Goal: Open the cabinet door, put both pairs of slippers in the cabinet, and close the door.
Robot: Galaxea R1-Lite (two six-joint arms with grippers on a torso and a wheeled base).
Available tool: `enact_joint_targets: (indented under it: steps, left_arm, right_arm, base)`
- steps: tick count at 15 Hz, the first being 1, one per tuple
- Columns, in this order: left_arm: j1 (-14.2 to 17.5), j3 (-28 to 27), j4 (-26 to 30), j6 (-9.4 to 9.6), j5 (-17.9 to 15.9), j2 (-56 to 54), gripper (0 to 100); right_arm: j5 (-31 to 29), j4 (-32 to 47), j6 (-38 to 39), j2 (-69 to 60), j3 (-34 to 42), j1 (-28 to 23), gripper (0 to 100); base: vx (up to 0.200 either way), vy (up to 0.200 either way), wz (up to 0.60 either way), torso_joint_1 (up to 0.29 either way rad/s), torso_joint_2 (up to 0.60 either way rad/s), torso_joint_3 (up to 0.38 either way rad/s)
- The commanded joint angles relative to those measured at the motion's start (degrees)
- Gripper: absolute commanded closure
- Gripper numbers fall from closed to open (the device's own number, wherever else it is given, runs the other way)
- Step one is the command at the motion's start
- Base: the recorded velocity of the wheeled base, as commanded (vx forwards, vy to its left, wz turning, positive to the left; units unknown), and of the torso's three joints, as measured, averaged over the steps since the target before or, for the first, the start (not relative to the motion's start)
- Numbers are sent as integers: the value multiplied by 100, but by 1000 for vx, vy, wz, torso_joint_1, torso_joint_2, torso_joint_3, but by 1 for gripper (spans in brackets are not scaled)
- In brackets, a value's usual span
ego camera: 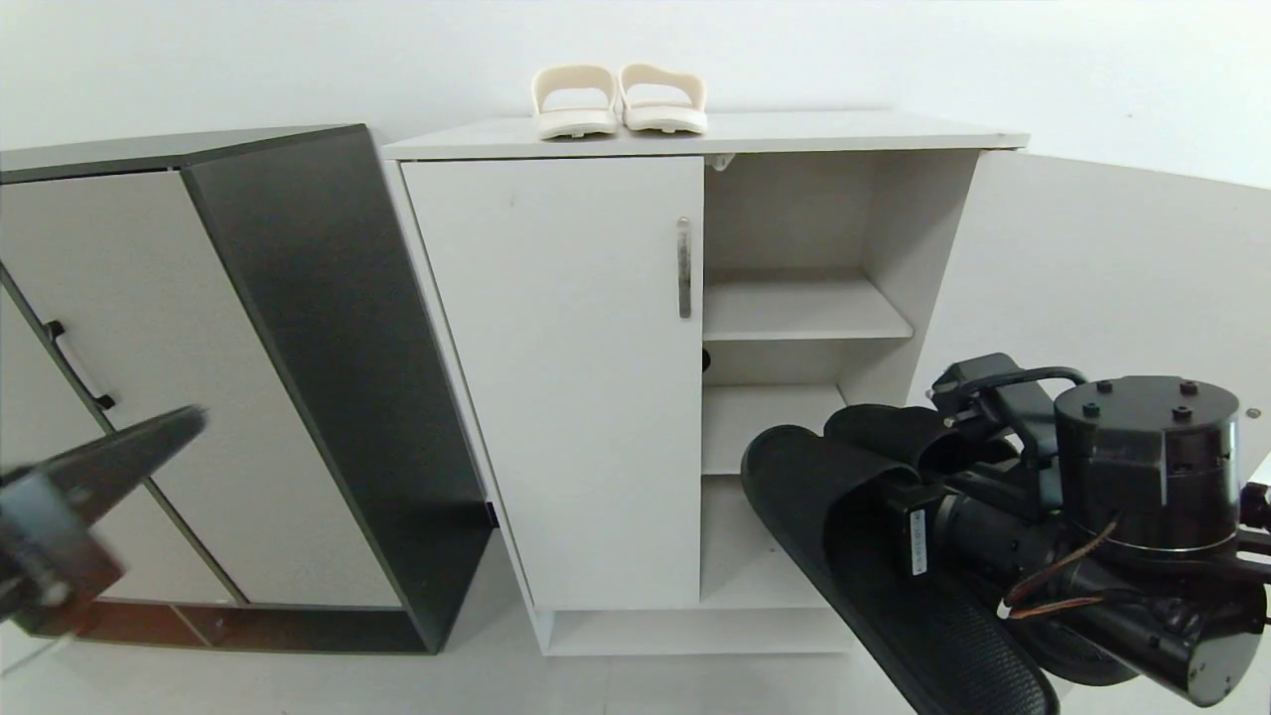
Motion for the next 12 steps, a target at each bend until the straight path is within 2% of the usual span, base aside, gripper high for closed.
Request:
enact_joint_targets:
  steps: [1,2,3,4,5,7,8,9,10,12]
  left_arm:
    - [1866,1314,2378,240,423,-3434,100]
    - [2244,1463,2782,266,397,-3935,100]
    - [2358,1665,2853,381,336,-4296,100]
    - [2402,2035,2765,715,125,-4559,100]
    - [2455,2298,2554,750,-139,-4656,100]
    - [2464,2676,1974,750,-877,-4718,100]
    - [2473,2949,1402,759,-1422,-4726,100]
    - [2473,2957,1323,767,-1765,-4726,100]
    - [2464,2957,1385,794,-1967,-4718,100]
    - [2464,2957,1402,873,-1985,-4718,100]
  right_arm:
    - [-14,1,-7,66,-1,64,100]
    - [-14,1,-7,75,7,73,100]
    - [-14,1,-7,92,16,73,100]
    - [-5,1,-7,110,25,73,100]
    - [12,-8,20,101,43,169,100]
    - [30,-17,143,162,51,310,100]
    - [30,-17,160,206,51,354,100]
    - [30,-25,169,250,60,363,100]
    - [30,-52,169,277,78,398,100]
    - [30,-61,160,286,86,433,100]
  base:
    - [0,0,0,0,0,0]
    - [0,0,0,0,0,0]
    - [0,0,0,0,0,0]
    - [0,0,0,0,0,0]
    - [0,0,0,0,0,0]
    - [0,0,0,0,0,0]
    - [0,0,0,0,0,0]
    - [0,0,0,0,0,0]
    - [0,0,0,0,0,0]
    - [0,0,0,0,0,0]
